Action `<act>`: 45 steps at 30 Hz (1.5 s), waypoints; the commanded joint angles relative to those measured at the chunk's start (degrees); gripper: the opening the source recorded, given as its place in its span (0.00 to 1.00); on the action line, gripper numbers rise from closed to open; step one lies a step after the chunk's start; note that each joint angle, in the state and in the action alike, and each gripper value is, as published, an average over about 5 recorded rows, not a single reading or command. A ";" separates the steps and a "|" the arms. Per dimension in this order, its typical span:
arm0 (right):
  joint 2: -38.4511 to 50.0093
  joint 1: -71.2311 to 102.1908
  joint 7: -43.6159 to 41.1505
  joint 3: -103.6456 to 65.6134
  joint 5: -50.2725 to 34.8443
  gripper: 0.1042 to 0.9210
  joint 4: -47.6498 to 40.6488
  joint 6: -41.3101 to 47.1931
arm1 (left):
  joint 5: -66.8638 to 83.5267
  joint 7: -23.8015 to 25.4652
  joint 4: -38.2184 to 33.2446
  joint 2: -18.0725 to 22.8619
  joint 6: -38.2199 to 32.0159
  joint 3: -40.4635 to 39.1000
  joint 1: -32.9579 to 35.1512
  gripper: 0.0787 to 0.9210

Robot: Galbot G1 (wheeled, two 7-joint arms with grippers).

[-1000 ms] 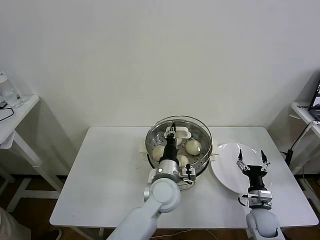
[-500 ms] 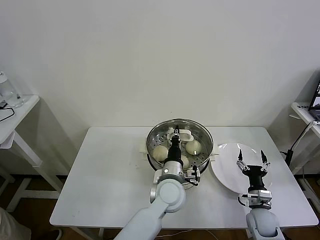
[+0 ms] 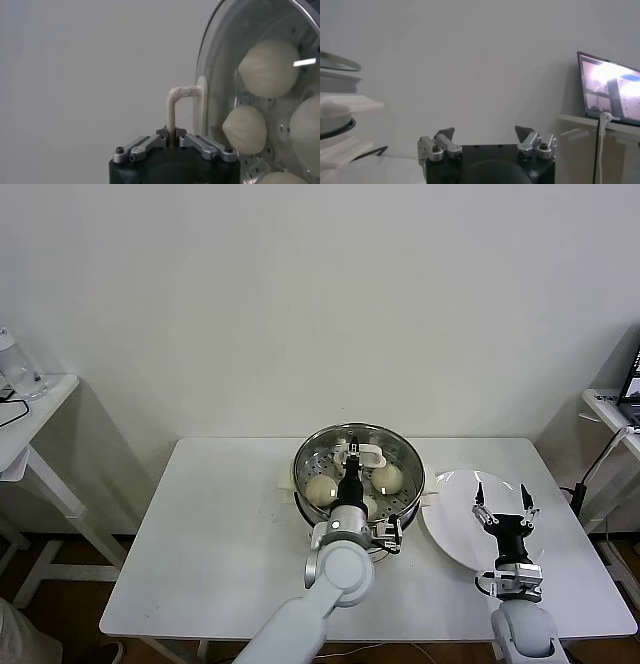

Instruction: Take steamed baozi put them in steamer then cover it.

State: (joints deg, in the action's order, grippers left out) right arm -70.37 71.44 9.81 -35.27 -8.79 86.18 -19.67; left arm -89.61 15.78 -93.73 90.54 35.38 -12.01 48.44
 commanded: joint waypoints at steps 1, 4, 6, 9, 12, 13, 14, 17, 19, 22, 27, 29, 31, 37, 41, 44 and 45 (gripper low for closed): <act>0.05 -0.13 0.02 -0.04 -0.04 0.88 0.01 -0.03 | -1.00 0.07 0.69 0.70 -0.14 0.61 0.50 0.14; 0.04 -0.16 0.03 -0.09 -0.06 0.88 -0.08 -0.06 | -1.14 -0.13 0.75 0.79 -0.25 0.86 0.94 0.14; 0.04 -0.17 0.03 -0.09 -0.06 0.88 -0.14 -0.08 | -1.17 -0.40 0.95 0.82 -0.35 0.95 1.08 0.14; -0.01 -0.18 0.03 -0.06 -0.03 0.88 -0.12 -0.09 | -1.38 -0.87 1.36 0.98 -0.55 1.11 1.10 0.14; -0.11 -0.16 0.02 -0.02 0.01 0.88 -0.04 -0.08 | -1.75 -1.06 1.53 1.05 -0.76 1.21 1.14 0.14; -0.13 -0.15 0.01 -0.01 0.03 0.88 -0.03 -0.08 | -1.84 -1.04 1.51 1.06 -0.81 1.24 1.19 0.14; -0.15 -0.13 0.01 0.00 0.05 0.88 -0.04 -0.08 | -1.92 -1.02 1.47 1.06 -0.88 1.28 1.26 0.14; -0.13 -0.11 0.01 -0.01 0.07 0.88 -0.07 -0.07 | -2.02 -0.81 1.33 1.12 -1.16 1.42 1.50 0.14; -0.07 -0.14 0.02 -0.04 0.06 0.88 -0.05 -0.07 | -1.96 -0.68 1.28 1.21 -1.24 1.50 1.70 0.14; 0.07 -0.18 0.03 -0.04 0.05 0.88 0.02 -0.04 | -1.83 -0.56 1.02 1.28 -0.97 1.45 2.08 0.14; 0.14 -0.16 -0.01 0.05 0.06 0.88 -0.02 -0.06 | -1.68 -0.73 -0.19 1.26 -0.51 1.43 2.60 0.18; 0.09 -0.17 -0.02 0.10 0.08 0.88 -0.06 -0.07 | -1.51 -0.77 -1.05 1.11 -0.38 1.42 2.84 0.25; 0.03 -0.21 -0.03 0.16 0.08 0.88 -0.08 -0.07 | -1.32 -0.68 -2.20 0.82 -0.27 1.28 3.14 0.32; -0.07 -0.25 -0.01 0.19 0.10 0.88 0.02 -0.04 | -1.00 0.87 -7.07 -0.90 -0.10 0.12 4.24 0.52; -0.09 -0.24 0.01 0.11 0.06 0.88 0.12 -0.03 | 0.96 1.90 -11.33 -3.05 0.57 -0.89 5.13 0.64; -0.03 -0.28 0.00 0.07 -0.05 0.88 0.23 0.03 | 3.80 2.47 -15.58 -5.31 1.36 -1.35 6.11 0.70; -0.03 -0.28 -0.05 0.04 -0.09 0.88 0.32 0.07 | 4.81 2.62 -17.14 -6.14 1.49 -1.35 6.47 0.73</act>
State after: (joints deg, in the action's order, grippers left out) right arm -70.41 71.22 9.80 -35.15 -8.74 86.27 -19.70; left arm -89.70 16.83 -100.20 89.01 35.71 -12.33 53.18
